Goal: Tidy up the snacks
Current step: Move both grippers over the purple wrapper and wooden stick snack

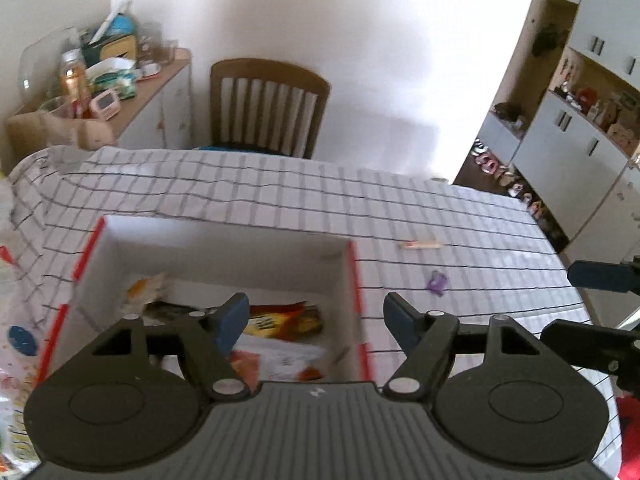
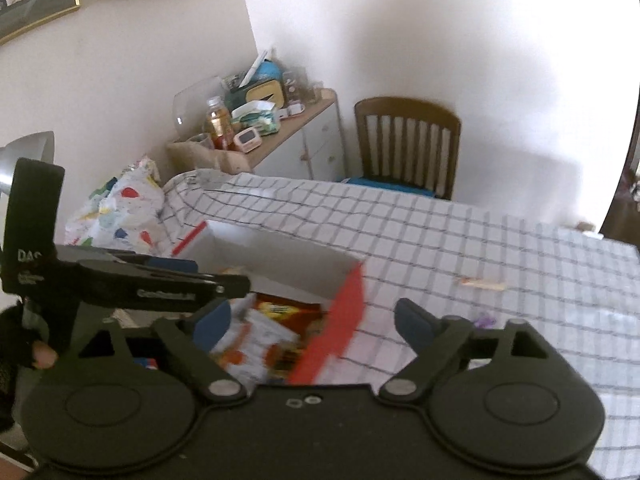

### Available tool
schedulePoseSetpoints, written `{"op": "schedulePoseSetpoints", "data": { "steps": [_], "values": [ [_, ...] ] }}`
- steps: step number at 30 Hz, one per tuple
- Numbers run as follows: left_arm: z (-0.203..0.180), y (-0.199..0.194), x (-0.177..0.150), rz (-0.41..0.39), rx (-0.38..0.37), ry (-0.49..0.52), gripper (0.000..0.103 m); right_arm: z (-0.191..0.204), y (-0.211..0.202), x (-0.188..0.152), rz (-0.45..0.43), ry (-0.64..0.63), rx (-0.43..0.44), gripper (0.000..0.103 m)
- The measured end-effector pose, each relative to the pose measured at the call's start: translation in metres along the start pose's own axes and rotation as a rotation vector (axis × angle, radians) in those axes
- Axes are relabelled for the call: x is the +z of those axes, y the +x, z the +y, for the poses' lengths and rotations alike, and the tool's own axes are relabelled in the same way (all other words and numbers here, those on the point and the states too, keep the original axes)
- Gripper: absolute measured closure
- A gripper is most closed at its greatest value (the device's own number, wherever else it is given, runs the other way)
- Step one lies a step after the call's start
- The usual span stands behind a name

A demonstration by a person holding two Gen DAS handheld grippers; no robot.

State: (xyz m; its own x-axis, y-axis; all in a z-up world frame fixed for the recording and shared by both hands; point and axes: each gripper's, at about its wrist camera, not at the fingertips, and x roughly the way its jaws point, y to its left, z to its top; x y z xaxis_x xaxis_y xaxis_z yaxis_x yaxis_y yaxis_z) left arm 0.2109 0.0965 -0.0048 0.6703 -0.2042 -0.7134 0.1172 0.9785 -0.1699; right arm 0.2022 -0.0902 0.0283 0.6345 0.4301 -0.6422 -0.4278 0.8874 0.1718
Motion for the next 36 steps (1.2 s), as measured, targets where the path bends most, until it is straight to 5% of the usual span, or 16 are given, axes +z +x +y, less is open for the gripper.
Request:
{"op": "schedulePoseSetpoints", "data": {
  "steps": [5, 11, 25, 36],
  "values": [
    [-0.039, 0.013, -0.002, -0.015, -0.027, -0.011, 0.018, -0.044, -0.017, -0.003, -0.009, -0.015, -0.019, 0.0],
    [-0.081, 0.047, -0.004, -0.001, -0.038, -0.032, 0.0, -0.095, -0.019, -0.006, 0.004, -0.08, -0.061, 0.0],
    [-0.143, 0.137, -0.013, 0.036, 0.026, -0.051, 0.0, -0.201, 0.055, 0.007, 0.087, -0.186, -0.088, 0.0],
    [-0.166, 0.193, -0.018, 0.049, 0.051, -0.001, 0.0, -0.232, 0.135, 0.025, 0.152, -0.272, 0.018, 0.001]
  ]
}}
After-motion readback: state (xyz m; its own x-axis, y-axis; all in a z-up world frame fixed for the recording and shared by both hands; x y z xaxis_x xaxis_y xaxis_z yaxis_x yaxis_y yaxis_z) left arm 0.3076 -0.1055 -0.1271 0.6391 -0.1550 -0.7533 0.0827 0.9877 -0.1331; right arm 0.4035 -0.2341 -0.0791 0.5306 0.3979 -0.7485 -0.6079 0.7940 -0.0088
